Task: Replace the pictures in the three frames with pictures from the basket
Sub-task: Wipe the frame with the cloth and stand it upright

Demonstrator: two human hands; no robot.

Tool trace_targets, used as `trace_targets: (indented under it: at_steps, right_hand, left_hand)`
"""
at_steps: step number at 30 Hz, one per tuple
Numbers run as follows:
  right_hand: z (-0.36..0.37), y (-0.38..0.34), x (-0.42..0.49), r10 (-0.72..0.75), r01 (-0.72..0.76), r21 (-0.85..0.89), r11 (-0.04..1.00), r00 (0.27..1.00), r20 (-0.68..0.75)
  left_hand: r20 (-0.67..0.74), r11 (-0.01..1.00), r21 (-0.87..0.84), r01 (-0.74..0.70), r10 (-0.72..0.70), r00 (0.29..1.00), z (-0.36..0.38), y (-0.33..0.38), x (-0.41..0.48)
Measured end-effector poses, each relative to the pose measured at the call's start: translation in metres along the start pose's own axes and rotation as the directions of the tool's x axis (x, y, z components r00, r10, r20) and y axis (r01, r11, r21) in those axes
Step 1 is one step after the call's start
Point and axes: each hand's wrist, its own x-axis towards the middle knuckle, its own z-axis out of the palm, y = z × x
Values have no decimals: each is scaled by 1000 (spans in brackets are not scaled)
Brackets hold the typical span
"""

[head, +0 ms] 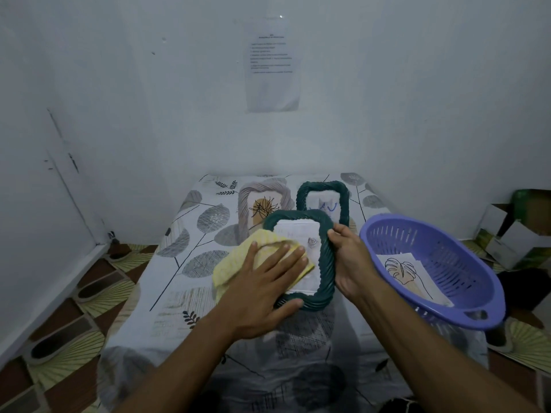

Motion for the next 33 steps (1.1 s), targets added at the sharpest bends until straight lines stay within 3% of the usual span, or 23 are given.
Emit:
trace_targets:
  at_steps: [5, 9, 11, 16, 20, 25, 33]
  right_hand:
    - [11, 14, -13, 45, -41, -60, 997, 997, 62]
    - [11, 0, -4, 2, -2, -33, 999, 1000, 21]
    - [7, -9, 2, -25, 25, -14, 1000, 1000, -8]
    - [11, -12, 0, -37, 38, -9, 999, 999, 8]
    - [20, 3, -9, 20, -18, -38, 999, 997, 69]
    - [19, 3, -7, 22, -18, -44, 999, 995, 97]
    - [9, 7, -10, 53, -48, -44, 998, 991, 121]
  left_hand:
    - [-47, 977, 0, 214, -214, 976, -3, -12, 7]
    - [3, 1000, 21, -16, 16, 1000, -11, -9, 1]
    - [-17, 999, 19, -37, 37, 999, -8, -11, -13]
    - [-56, 983, 86, 163, -159, 986, -4, -13, -26]
    - [-70, 965, 36, 259, -256, 964, -14, -20, -7]
    - [-51, 993, -10, 118, -118, 992, -16, -18, 6]
    - [-68, 997, -50, 54, -58, 996, -11, -14, 15]
